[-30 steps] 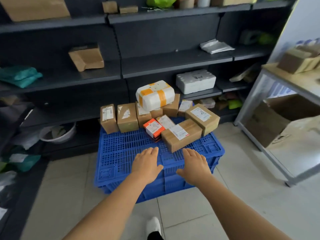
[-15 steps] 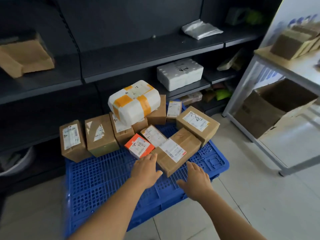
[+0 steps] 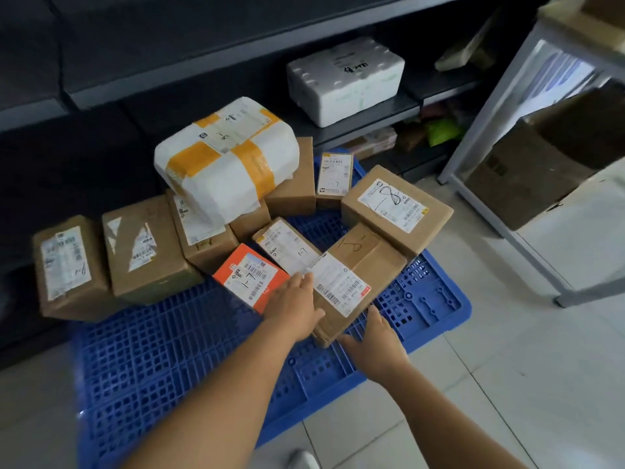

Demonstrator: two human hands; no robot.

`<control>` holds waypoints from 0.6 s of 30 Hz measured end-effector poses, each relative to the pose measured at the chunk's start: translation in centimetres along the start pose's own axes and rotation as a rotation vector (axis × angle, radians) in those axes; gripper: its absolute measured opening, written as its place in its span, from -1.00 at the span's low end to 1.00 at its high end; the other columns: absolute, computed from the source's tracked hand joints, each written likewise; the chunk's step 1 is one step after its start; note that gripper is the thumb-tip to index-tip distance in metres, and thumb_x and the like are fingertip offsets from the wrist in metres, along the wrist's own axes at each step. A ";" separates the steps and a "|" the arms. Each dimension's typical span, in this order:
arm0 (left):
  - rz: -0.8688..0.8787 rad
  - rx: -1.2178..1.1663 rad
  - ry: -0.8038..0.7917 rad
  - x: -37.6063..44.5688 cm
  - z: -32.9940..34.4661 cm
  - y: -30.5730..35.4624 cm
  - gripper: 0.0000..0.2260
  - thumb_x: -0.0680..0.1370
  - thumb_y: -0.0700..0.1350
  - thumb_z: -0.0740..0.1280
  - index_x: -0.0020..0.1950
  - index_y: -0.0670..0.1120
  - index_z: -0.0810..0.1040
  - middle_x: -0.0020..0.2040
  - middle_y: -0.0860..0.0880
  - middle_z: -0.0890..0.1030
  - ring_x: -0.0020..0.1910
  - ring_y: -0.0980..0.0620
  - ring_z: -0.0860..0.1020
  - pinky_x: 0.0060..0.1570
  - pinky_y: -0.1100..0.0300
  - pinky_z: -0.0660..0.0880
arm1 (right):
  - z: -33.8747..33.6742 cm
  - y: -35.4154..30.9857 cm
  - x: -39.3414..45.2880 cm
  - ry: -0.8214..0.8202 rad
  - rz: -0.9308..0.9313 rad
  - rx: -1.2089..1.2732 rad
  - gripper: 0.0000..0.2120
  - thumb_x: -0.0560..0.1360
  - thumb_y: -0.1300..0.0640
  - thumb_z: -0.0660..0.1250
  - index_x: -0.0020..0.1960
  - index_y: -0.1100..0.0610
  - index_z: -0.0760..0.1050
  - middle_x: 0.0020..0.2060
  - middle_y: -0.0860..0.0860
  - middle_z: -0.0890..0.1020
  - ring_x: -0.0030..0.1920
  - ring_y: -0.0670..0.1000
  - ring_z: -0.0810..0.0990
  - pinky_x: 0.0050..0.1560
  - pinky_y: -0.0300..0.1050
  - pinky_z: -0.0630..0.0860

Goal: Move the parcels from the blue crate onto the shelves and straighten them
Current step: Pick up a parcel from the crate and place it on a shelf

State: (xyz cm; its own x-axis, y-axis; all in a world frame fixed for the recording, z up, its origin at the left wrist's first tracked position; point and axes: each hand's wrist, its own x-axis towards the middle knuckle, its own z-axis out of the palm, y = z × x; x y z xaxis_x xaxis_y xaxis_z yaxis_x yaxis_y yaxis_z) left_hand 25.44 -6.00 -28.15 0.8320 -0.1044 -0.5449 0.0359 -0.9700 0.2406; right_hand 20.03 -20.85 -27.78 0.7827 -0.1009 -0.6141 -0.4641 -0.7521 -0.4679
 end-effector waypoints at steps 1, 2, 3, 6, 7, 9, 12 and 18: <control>-0.004 0.000 -0.006 0.3 0.3 -0.1 -0.28 0.59 0.08 0.27 0.58 -0.05 -0.10 0.59 -0.06 -0.02 0.54 -0.10 0.05 0.46 -0.02 0.12 | 0.2 0.1 0.3 -0.006 0.011 0.001 -0.35 0.47 -0.15 0.38 0.42 0.05 0.19 0.32 0.04 0.45 0.28 0.08 0.46 0.21 0.00 0.47; -0.005 0.001 -0.010 0.5 0.5 -0.1 -0.27 0.58 0.08 0.28 0.58 -0.05 -0.10 0.59 -0.07 -0.03 0.54 -0.10 0.04 0.46 -0.02 0.11 | 0.4 0.2 0.6 -0.010 0.025 0.006 -0.37 0.47 -0.14 0.38 0.40 0.07 0.21 0.31 0.05 0.46 0.26 0.08 0.47 0.19 0.00 0.48; -0.003 0.005 -0.011 0.6 0.7 -0.2 -0.25 0.57 0.08 0.29 0.58 -0.04 -0.10 0.58 -0.07 -0.03 0.54 -0.11 0.04 0.46 -0.02 0.11 | 0.7 0.3 0.8 -0.013 0.038 0.008 -0.38 0.47 -0.13 0.38 0.38 0.08 0.21 0.29 0.06 0.47 0.24 0.09 0.49 0.17 0.01 0.49; 0.001 -0.018 0.021 0.7 1.1 -0.5 -0.19 0.53 0.09 0.36 0.58 -0.03 -0.09 0.56 -0.07 0.06 0.50 -0.12 0.10 0.43 0.00 0.17 | 1.4 0.6 1.1 -0.025 0.065 0.006 -0.40 0.48 -0.12 0.37 0.36 0.11 0.19 0.25 0.08 0.49 0.16 0.08 0.52 0.06 -0.01 0.53; -0.006 -0.037 0.036 0.6 1.2 -0.6 -0.17 0.51 0.09 0.38 0.58 -0.03 -0.09 0.54 -0.07 0.12 0.48 -0.11 0.13 0.41 0.01 0.19 | 1.6 0.8 1.1 -0.032 0.069 0.010 -0.42 0.49 -0.10 0.37 0.35 0.10 0.19 0.23 0.08 0.50 0.12 0.07 0.53 0.00 -0.05 0.52; -0.020 -0.039 0.065 0.4 1.5 -0.6 -0.14 0.48 0.10 0.40 0.57 -0.07 -0.06 0.49 -0.08 0.22 0.42 -0.10 0.19 0.39 0.02 0.22 | 2.0 1.1 0.9 -0.037 0.079 0.051 -0.49 0.51 -0.04 0.36 0.31 0.08 0.18 0.19 0.06 0.52 0.02 0.03 0.52 -0.08 -0.09 0.49; -0.039 -0.061 0.031 -0.5 2.2 -0.4 -0.19 0.45 0.09 0.42 0.54 -0.09 0.05 0.41 -0.10 0.28 0.37 -0.11 0.23 0.35 0.04 0.24 | 2.3 1.8 0.3 -0.008 0.116 0.161 -0.54 0.51 0.06 0.34 0.26 0.06 0.14 0.15 0.06 0.54 0.00 0.04 0.57 -0.03 -0.02 0.57; -0.088 -0.483 -0.039 -3.6 5.0 -0.1 -0.19 0.39 -0.16 0.51 0.47 0.09 0.09 0.30 -0.06 0.35 0.21 -0.05 0.42 0.19 -0.03 0.49 | 3.0 3.5 -1.5 -0.027 0.077 0.222 -0.13 0.44 0.12 0.44 0.50 -0.01 -0.09 0.20 -0.02 0.47 0.06 0.04 0.55 -0.04 -0.03 0.57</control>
State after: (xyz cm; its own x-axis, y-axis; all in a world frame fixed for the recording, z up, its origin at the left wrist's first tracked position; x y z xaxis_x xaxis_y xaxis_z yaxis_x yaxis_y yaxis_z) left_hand 19.66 -6.63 -30.17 0.7931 -0.0440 -0.6075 0.3655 -0.7634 0.5325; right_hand 15.99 -21.43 -30.38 0.7316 -0.1322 -0.6688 -0.6039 -0.5807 -0.5460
